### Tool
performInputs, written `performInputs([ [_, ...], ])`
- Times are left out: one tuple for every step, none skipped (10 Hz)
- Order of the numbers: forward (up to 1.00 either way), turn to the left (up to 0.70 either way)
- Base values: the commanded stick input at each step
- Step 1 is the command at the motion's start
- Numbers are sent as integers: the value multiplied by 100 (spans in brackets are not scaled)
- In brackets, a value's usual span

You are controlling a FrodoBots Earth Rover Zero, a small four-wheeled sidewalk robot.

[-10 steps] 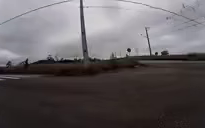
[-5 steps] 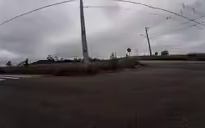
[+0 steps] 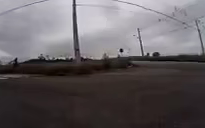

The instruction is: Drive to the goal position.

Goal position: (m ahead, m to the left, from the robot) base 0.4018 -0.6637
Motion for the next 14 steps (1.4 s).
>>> performInputs([
  [45, -27],
  [45, -27],
  [45, -27],
  [45, -27],
  [45, -27],
  [45, -19],
  [45, 0],
  [45, 0],
  [45, 0],
  [45, 0],
  [45, 0],
  [45, 0],
  [0, -9],
  [0, -45],
])
